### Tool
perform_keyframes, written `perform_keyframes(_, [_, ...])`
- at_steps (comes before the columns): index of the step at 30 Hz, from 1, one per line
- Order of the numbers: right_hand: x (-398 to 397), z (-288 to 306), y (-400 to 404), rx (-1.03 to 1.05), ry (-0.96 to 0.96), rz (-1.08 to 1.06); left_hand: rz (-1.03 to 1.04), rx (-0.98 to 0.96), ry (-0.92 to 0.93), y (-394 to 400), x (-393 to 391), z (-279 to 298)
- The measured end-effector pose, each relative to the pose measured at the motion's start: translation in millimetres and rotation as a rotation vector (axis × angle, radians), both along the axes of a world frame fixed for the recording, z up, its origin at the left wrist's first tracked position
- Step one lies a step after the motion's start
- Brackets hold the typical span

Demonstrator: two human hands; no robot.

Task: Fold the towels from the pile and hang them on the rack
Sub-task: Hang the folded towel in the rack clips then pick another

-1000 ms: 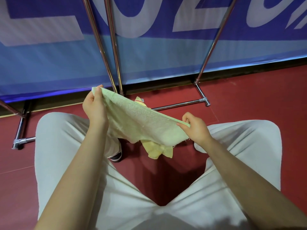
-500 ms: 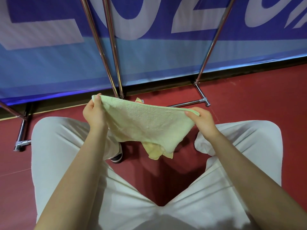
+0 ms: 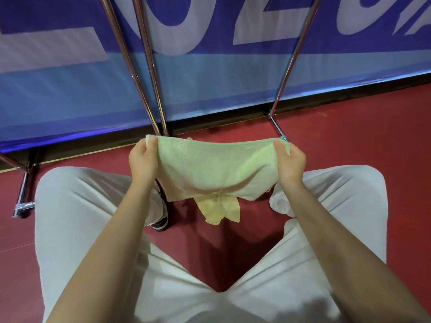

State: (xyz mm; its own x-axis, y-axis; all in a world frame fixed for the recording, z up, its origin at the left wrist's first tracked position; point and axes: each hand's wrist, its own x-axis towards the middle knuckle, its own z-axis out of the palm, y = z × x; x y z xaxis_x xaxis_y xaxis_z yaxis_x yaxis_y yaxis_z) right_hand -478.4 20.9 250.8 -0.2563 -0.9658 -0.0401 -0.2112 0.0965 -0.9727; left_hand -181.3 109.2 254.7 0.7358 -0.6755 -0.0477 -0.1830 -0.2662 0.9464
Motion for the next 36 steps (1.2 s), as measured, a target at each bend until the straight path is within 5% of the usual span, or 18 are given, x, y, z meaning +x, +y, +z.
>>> perform_keyframes(6, [11.7, -0.6, -1.7, 0.141, -0.162, -0.044, 0.095, 0.064, 0.472, -7.7, -9.0, 4.9])
perform_keyframes(13, [34.5, -2.3, -3.4, 0.448, -0.351, 0.003, 0.053, 0.046, 0.698, -15.9, -44.4, 11.8])
perform_keyframes(19, [58.7, -0.4, 4.8, 0.428, -0.395, 0.058, -0.051, 0.055, 0.704, -20.2, -84.0, 20.9])
perform_keyframes(28, [80.4, 31.4, 26.7, 0.118, -0.269, 0.226, -0.171, -0.067, 0.399, -28.6, -116.3, 38.8])
perform_keyframes(36, [86.4, 33.3, 26.2, 0.078, -0.167, 0.307, -0.17, -0.119, 0.447, -29.8, -138.3, 34.0])
